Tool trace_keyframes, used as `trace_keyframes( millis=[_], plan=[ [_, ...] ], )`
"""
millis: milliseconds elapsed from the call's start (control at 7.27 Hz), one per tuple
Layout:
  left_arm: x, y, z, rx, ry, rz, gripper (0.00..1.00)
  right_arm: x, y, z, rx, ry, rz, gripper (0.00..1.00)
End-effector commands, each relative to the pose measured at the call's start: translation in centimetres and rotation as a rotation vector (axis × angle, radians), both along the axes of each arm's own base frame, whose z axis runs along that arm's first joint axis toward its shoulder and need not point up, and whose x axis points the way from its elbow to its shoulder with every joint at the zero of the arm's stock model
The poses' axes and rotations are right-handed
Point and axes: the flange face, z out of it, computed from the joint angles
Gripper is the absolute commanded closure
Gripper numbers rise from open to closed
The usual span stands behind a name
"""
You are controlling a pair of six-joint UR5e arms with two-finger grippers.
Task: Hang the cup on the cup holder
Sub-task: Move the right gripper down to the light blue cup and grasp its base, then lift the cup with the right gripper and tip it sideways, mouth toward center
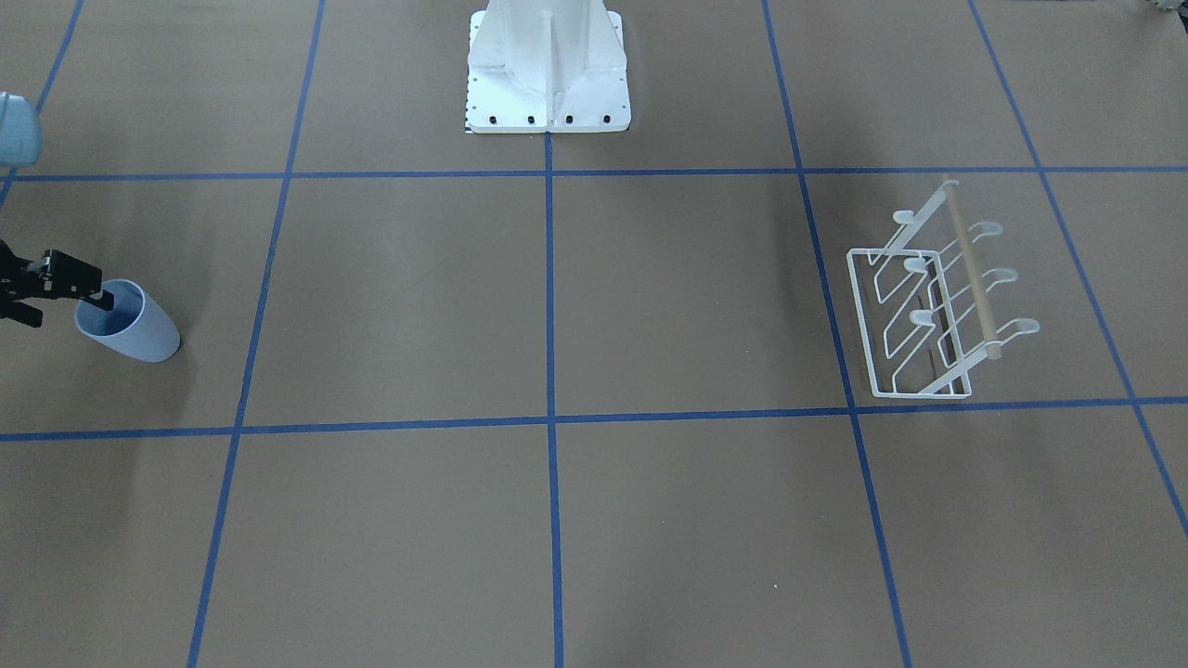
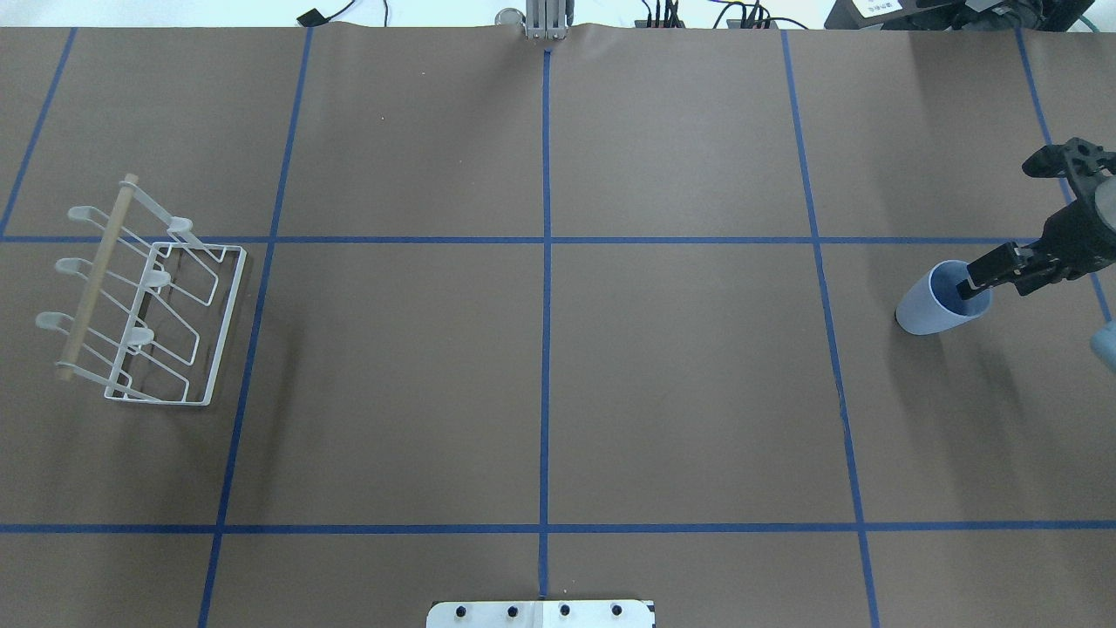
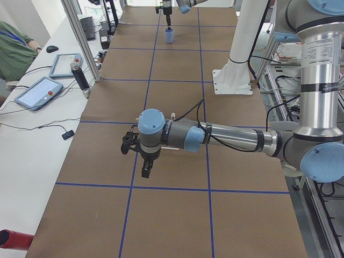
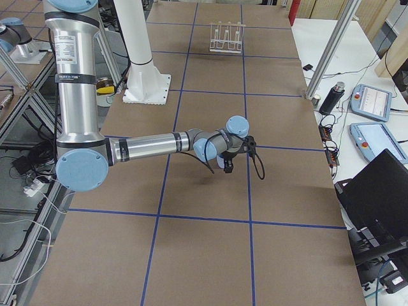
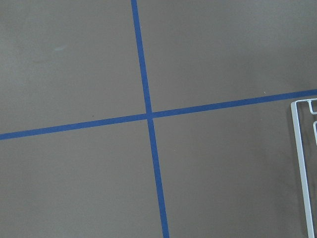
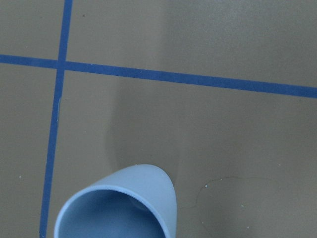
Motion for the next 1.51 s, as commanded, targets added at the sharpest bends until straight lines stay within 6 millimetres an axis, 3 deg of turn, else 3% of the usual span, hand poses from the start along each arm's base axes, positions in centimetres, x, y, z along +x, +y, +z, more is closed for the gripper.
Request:
trace_keyframes(
  millis=[0, 138, 412, 688, 962, 1100, 1375],
  plan=[
    [0.0, 0.1, 0.2, -0.003, -0.001, 0.001, 0.01, -1.2, -0.4, -0.2, 0.003, 0.001, -0.016, 0.18],
    [-0.1, 0.1, 0.4, -0.009, -0.001, -0.002, 0.01, -1.6, -1.1, -0.2, 0.005, 0.002, -0.016, 0.31],
    [-0.1, 0.2, 0.7, -0.014, -0.001, -0.002, 0.01, -1.4, -1.1, -0.3, 0.021, 0.001, -0.013, 1.0],
    [-0.1, 0.2, 0.7, -0.015, -0.001, -0.003, 0.01, -1.1, -0.9, -1.4, 0.036, -0.011, -0.009, 1.0],
    [-0.1, 0.3, 0.2, -0.01, 0.001, -0.004, 0.01, 1.4, -0.6, -3.6, 0.023, -0.102, -0.001, 1.0],
    [0.0, 0.0, 0.0, -0.004, 0.001, -0.004, 0.01, 3.9, -0.9, -5.3, 0.018, -0.178, 0.012, 1.0],
    [0.2, -0.9, -3.0, -0.003, 0.038, -0.107, 0.01, 4.9, 0.0, -11.3, 0.07, -0.275, 0.028, 1.0]
  ],
)
